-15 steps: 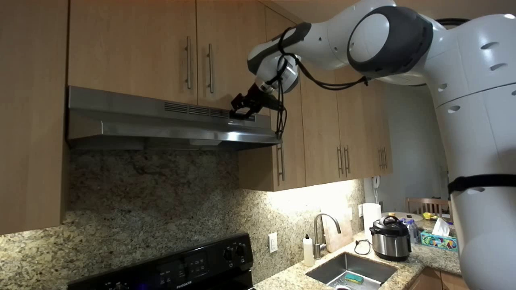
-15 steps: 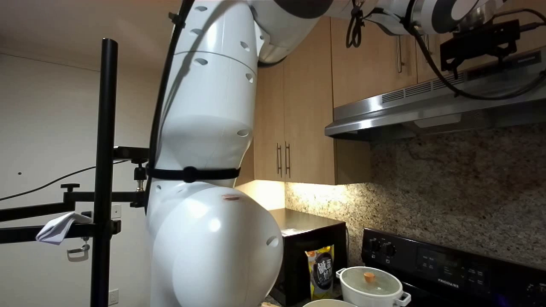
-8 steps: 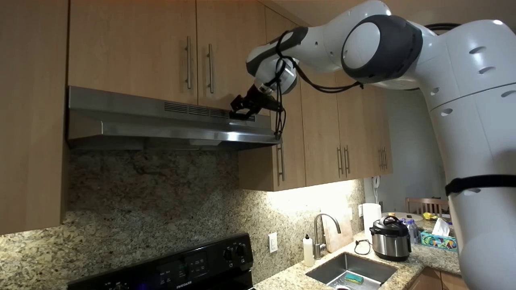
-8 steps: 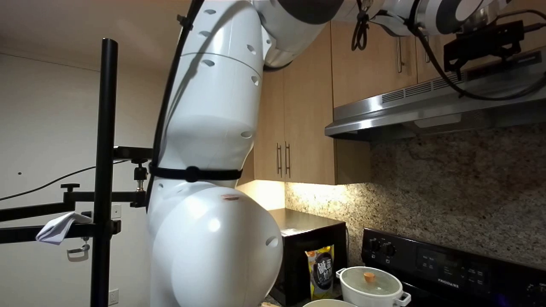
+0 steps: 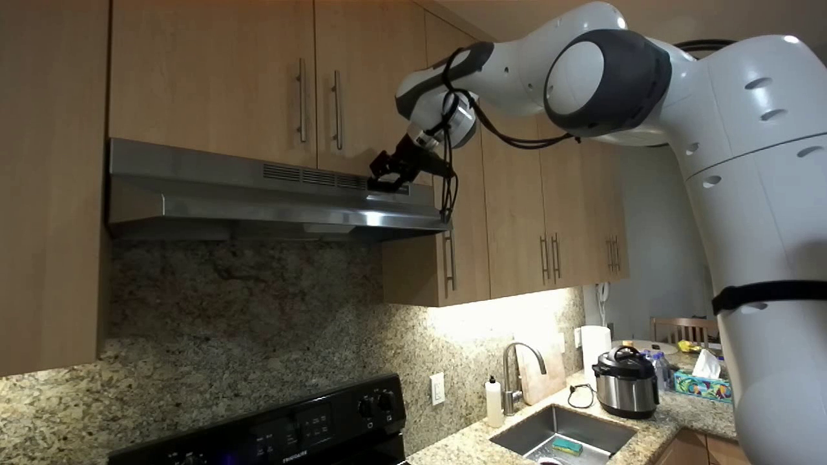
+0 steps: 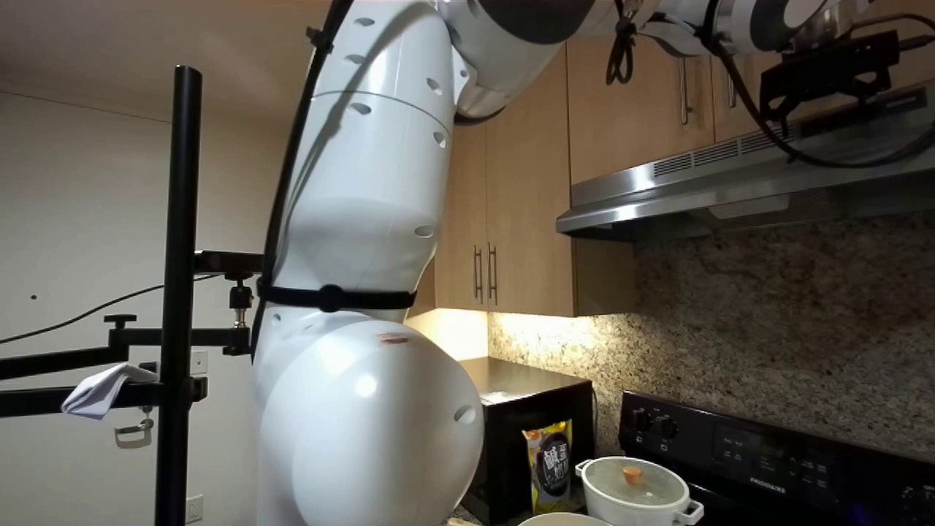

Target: Turn the light of the hood off and then back on

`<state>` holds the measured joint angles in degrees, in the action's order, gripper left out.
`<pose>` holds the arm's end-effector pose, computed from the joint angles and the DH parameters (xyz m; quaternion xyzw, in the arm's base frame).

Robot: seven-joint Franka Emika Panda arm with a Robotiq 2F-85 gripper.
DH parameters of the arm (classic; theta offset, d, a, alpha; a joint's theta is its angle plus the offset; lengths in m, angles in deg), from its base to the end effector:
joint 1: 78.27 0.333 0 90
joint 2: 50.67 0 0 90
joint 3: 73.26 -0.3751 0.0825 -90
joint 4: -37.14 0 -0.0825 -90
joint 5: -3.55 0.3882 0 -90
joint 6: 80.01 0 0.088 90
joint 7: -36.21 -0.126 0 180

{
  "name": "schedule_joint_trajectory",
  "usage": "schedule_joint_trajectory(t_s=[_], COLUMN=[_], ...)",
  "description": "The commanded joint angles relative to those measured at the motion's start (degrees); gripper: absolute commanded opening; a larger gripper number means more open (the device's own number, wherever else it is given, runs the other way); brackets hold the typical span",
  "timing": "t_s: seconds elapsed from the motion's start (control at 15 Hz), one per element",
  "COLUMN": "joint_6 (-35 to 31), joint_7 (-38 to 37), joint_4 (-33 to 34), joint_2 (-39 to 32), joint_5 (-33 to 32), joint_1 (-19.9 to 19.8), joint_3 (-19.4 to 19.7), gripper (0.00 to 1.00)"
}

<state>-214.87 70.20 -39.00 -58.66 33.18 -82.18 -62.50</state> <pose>0.6485 -0.1419 0.8078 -0.8770 -0.0693 -0.4739 0.0383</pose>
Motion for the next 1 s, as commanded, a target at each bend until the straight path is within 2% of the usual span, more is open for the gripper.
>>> schedule_joint_trajectory(t_s=[0.0,0.93], joint_6=[2.3,3.6], joint_7=[3.1,3.1], joint_4=[2.1,2.2], joint_2=[-1.0,-0.7], joint_5=[2.3,1.3], joint_1=[-0.5,-0.1], joint_3=[-0.6,-1.4], gripper=[1.00,1.00])
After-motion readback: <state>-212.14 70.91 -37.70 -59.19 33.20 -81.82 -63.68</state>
